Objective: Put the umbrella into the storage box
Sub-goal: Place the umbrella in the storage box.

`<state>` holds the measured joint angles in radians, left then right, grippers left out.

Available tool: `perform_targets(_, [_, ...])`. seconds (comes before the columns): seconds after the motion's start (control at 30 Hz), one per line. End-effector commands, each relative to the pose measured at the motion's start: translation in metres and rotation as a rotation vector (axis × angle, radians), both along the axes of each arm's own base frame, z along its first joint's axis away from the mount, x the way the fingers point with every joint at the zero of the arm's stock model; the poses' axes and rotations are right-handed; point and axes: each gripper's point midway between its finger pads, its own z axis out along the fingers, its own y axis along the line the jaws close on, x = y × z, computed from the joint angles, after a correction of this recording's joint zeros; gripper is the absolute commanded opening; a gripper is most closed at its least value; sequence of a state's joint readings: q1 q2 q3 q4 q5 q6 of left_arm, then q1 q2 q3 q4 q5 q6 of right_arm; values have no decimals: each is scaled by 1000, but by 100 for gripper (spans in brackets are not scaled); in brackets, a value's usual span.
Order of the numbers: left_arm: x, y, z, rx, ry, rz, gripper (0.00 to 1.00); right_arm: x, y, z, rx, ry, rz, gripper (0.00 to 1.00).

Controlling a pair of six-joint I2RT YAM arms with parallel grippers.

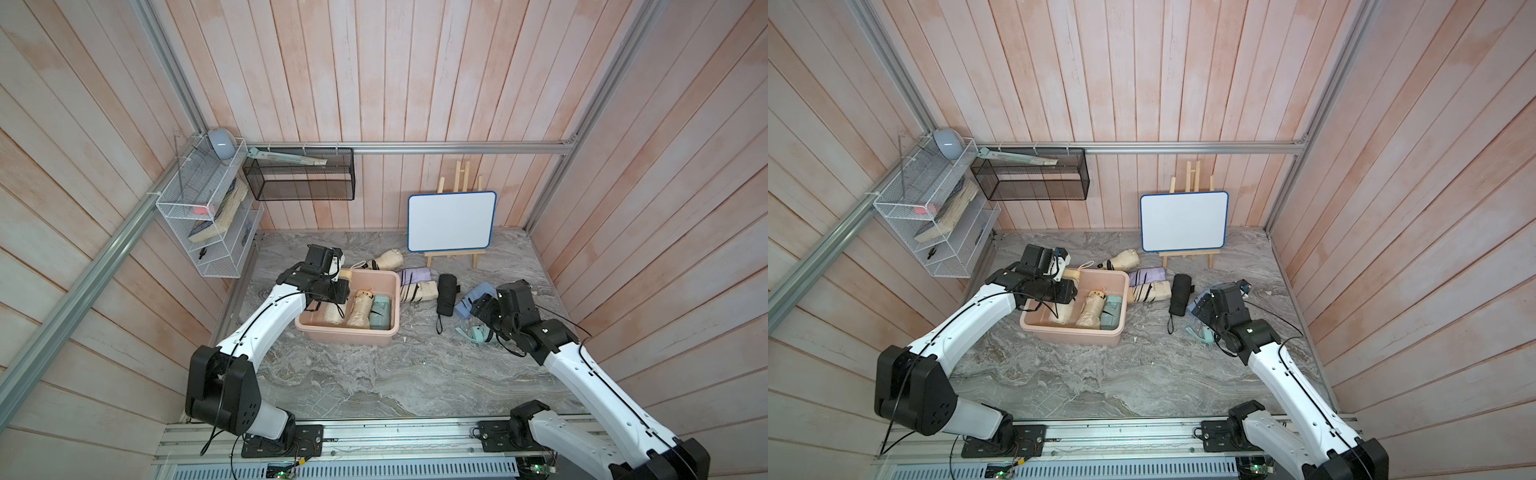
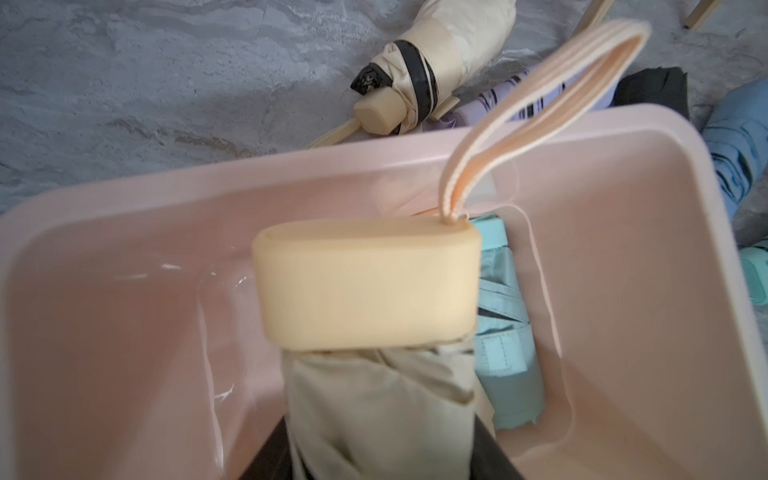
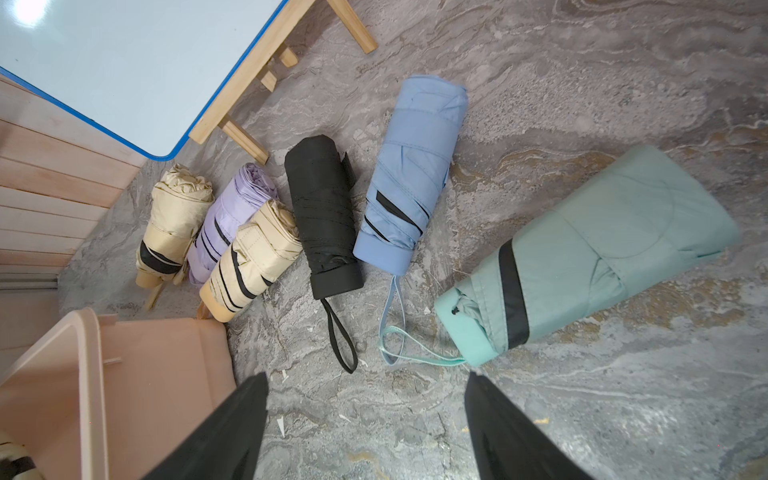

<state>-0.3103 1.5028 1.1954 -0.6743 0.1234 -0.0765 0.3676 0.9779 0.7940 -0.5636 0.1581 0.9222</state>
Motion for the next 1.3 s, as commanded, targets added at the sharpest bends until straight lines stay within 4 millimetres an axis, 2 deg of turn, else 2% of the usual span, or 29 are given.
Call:
perform_targets(0.0, [20, -1, 4, -13, -78, -15, 46, 14, 6, 16, 17, -45, 13, 80])
perform_targets(0.27, [6, -5, -35, -37, 22, -29, 46, 29, 13, 14, 12, -40, 21, 80])
perform_targets(0.43, [6, -8, -64, -40, 73, -27, 46, 40, 21, 11, 14, -28, 45, 80])
perform_targets(0.6, [11, -9, -78, -31, 94, -25, 47, 48, 25, 11, 7, -20, 59, 80])
perform_targets(0.7, [11, -9, -87, -29, 116, -26, 51, 52, 28, 11, 5, -20, 69, 80])
perform_targets(0.8, [11, -9, -93, -38, 136, 2, 64, 54, 31, 11, 2, -17, 79, 80])
perform_targets(0.9, [12, -10, -93, -40, 136, 4, 75, 56, 30, 13, -14, -20, 88, 80])
perform_targets(1.07, [11, -11, -82, -53, 119, 1, 84, 60, 26, 16, -76, -38, 113, 82])
perform_targets(1.17, [9, -11, -61, -71, 83, 6, 85, 66, 26, 12, -111, -38, 140, 82])
perform_targets(1.27, [8, -12, -25, -114, 24, 20, 85, 75, 30, 7, -144, -28, 183, 82])
